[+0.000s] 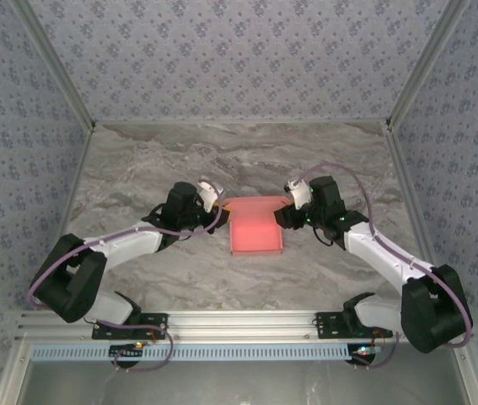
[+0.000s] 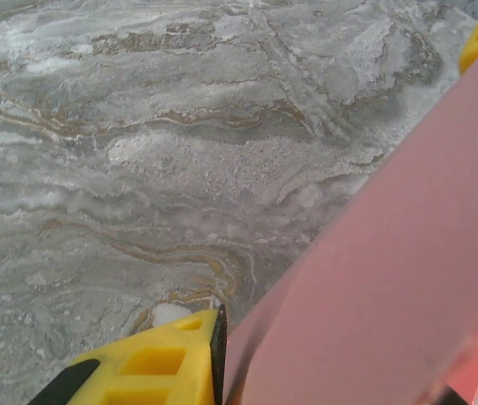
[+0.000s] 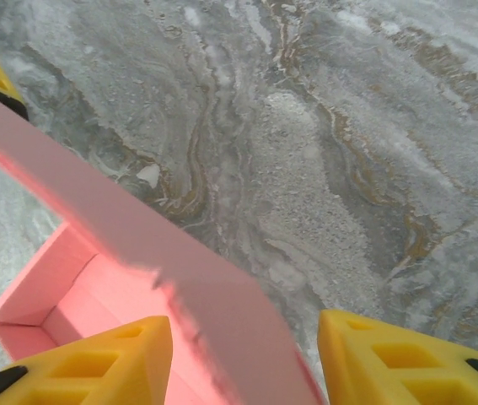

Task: Fold the paper box

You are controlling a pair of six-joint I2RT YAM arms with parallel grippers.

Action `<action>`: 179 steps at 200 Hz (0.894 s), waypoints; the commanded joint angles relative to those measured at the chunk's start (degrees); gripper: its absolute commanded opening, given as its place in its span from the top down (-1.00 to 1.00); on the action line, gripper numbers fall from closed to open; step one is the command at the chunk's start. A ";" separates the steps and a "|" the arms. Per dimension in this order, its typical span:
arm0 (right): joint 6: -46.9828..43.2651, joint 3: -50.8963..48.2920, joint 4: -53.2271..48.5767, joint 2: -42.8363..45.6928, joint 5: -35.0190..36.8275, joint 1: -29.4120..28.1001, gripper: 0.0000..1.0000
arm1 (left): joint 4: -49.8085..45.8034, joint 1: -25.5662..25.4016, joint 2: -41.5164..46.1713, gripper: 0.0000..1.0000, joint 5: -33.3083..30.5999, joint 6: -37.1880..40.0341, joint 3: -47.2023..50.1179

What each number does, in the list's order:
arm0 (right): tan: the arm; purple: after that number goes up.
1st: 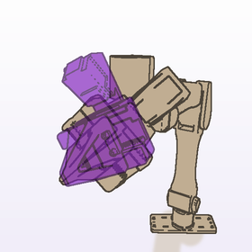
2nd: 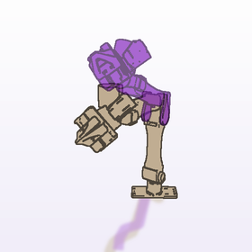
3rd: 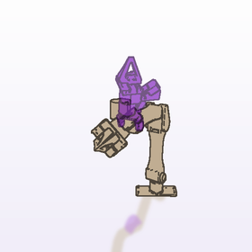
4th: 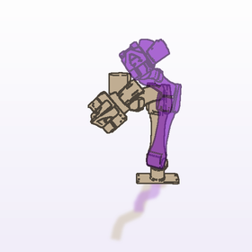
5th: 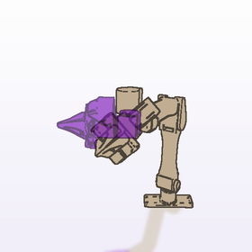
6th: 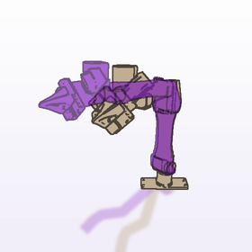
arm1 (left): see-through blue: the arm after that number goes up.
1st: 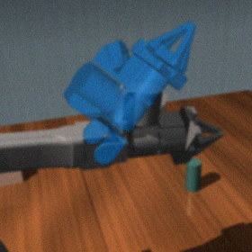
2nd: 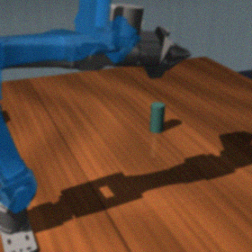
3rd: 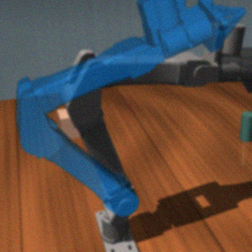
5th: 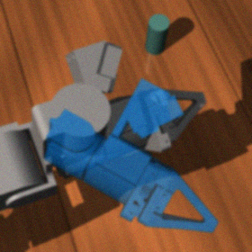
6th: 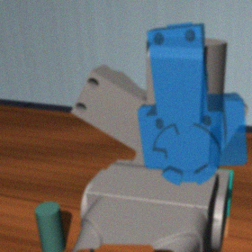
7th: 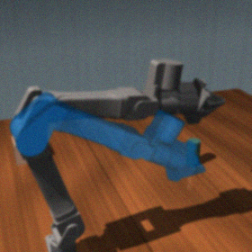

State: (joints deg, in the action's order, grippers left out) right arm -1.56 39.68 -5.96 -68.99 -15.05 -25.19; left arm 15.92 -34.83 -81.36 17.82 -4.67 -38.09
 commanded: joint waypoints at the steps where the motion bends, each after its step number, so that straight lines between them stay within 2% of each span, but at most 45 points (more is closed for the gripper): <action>1: 5.71 0.61 -2.03 1.93 13.88 -3.55 -0.02 | -2.25 -0.04 2.18 0.55 -2.01 -3.01 -1.25; 29: 11.35 1.01 -1.70 1.77 22.23 -8.36 0.14 | -3.52 -0.67 2.39 0.58 -3.53 -3.33 -1.33; 40: 12.55 1.01 -1.20 1.78 23.99 -10.49 0.20 | -3.77 -1.02 2.22 0.62 -4.30 -3.95 -1.57; 49: 14.11 1.33 -0.81 1.75 25.16 -12.32 0.37 | -4.17 -1.35 2.32 0.65 -5.06 -4.62 -1.88; 74: 19.36 2.13 -0.31 1.89 29.84 -16.87 0.48 | -4.53 -2.52 2.79 0.72 -8.41 -5.75 -2.23; 101: 22.53 3.02 1.34 1.04 33.63 -21.32 0.51 | -4.94 -3.05 2.79 0.75 -11.62 -8.48 -2.71; 139: 22.80 4.38 1.80 -1.01 37.33 -24.36 0.48 | -3.22 -3.92 2.72 0.72 -14.56 -13.69 -2.35; 179: 24.09 0.52 6.53 -0.84 40.67 -26.28 0.49 | -0.60 -6.58 3.14 0.68 -16.89 -18.45 -1.31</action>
State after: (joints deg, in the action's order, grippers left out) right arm 20.23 42.06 -3.84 -69.54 22.20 -50.15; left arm 11.75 -39.24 -79.92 2.33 -18.79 -38.85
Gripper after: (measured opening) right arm 0.258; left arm 0.151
